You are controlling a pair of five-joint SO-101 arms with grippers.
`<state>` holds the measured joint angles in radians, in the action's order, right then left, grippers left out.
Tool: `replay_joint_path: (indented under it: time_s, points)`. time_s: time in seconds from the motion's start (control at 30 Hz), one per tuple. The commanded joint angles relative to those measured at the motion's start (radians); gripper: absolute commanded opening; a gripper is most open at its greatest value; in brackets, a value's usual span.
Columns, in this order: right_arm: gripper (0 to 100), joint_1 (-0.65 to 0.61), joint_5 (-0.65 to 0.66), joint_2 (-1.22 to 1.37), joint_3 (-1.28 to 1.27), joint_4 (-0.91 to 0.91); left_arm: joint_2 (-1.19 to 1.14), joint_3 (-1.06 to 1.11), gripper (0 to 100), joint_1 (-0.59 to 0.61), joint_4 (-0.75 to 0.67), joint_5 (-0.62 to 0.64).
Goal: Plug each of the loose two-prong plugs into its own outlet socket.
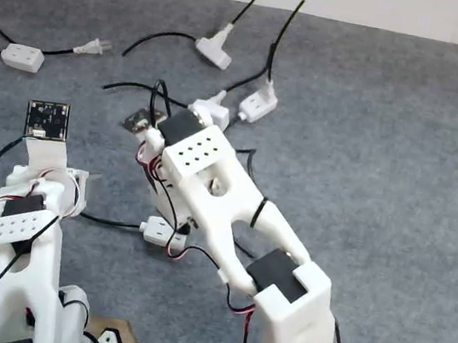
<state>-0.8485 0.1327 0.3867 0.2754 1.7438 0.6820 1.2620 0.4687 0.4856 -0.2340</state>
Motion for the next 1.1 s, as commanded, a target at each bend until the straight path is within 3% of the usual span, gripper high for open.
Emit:
replay_joint_path:
  time_s: [0.0, 0.53, 0.63, 0.77, 0.97, 1.07]
  points:
    - [0.8, -0.036, -0.014, -0.064, -0.033, 0.022, 0.002, -0.010, 32, -0.002, -0.015, -0.008]
    - [0.8, -0.005, 0.009, -0.120, -0.045, 0.022, 0.002, -0.036, 32, -0.019, -0.009, -0.005]
    - [0.8, 0.050, 0.057, -0.145, -0.039, 0.004, 0.001, -0.128, 32, -0.022, 0.106, 0.035]
    - [0.8, 0.151, 0.167, -0.248, -0.102, -0.117, -0.015, -0.311, 32, -0.082, 0.359, 0.040]
    - [0.8, 0.096, 0.230, -0.429, -0.450, -0.374, -0.271, -0.552, 32, -0.159, 0.519, 0.044]
    - [0.8, 0.081, 0.267, -0.440, -0.541, -0.389, -0.484, -0.694, 32, -0.159, 0.580, 0.044]
